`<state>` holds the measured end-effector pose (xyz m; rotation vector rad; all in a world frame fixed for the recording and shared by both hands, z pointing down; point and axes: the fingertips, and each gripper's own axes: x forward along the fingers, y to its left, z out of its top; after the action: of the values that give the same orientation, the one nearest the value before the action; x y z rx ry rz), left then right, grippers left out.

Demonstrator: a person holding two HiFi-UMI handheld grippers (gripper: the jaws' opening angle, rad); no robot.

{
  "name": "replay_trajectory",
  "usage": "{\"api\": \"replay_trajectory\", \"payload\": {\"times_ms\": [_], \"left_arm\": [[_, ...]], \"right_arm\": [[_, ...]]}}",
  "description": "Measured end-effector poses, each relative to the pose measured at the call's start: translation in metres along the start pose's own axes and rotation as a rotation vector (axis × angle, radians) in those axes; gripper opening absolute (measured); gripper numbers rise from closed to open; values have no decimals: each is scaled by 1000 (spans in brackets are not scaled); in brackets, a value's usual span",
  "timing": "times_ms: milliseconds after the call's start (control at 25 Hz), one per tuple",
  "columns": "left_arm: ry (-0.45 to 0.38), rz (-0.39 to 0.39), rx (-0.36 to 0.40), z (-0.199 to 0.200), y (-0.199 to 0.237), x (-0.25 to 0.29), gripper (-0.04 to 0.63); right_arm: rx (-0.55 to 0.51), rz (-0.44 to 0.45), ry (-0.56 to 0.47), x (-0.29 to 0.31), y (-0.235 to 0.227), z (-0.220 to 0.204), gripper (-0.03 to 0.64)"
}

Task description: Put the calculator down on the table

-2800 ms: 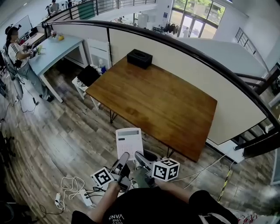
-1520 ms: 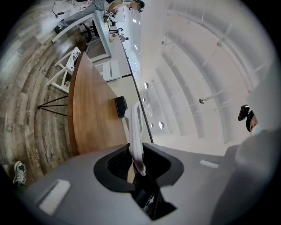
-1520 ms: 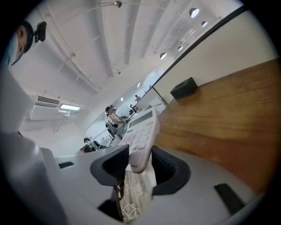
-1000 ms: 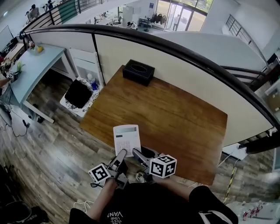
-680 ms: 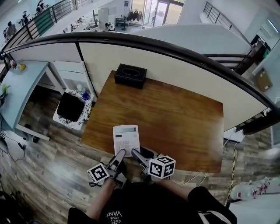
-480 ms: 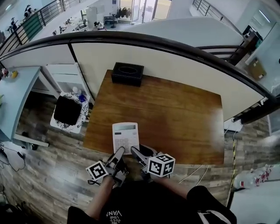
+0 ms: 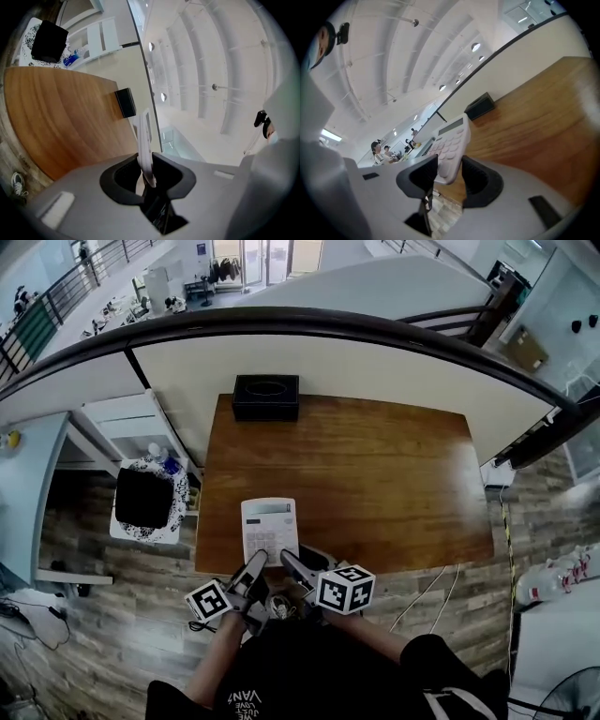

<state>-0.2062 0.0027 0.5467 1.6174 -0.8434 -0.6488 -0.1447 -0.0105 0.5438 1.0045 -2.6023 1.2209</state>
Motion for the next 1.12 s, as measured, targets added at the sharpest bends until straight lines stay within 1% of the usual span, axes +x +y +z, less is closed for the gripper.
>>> {"api": "replay_trajectory", "payload": {"times_ms": [200, 360, 480, 600, 720, 880, 1000, 1120], "left_arm": [[25, 4, -32, 7, 6, 1, 63], [44, 1, -14, 16, 15, 6, 66], [48, 3, -30, 25, 21, 15, 66], [51, 3, -12, 38, 26, 27, 66], [46, 11, -46, 48, 32, 40, 66], [49, 31, -42, 64, 45, 57, 66], [55, 30, -8, 80, 55, 71, 66], [59, 44, -3, 93, 66, 86, 67]], "right_arm": [[10, -37, -10, 8, 0, 1, 161], [18, -53, -5, 17, -6, 3, 161], [17, -51, 5, 30, -13, 8, 161], [18, -45, 17, 43, -21, 17, 161], [19, -43, 34, 57, -30, 26, 161], [16, -45, 53, 76, -45, 37, 161], [11, -52, 67, 93, -56, 47, 161], [12, -55, 77, 108, -69, 57, 161]]}}
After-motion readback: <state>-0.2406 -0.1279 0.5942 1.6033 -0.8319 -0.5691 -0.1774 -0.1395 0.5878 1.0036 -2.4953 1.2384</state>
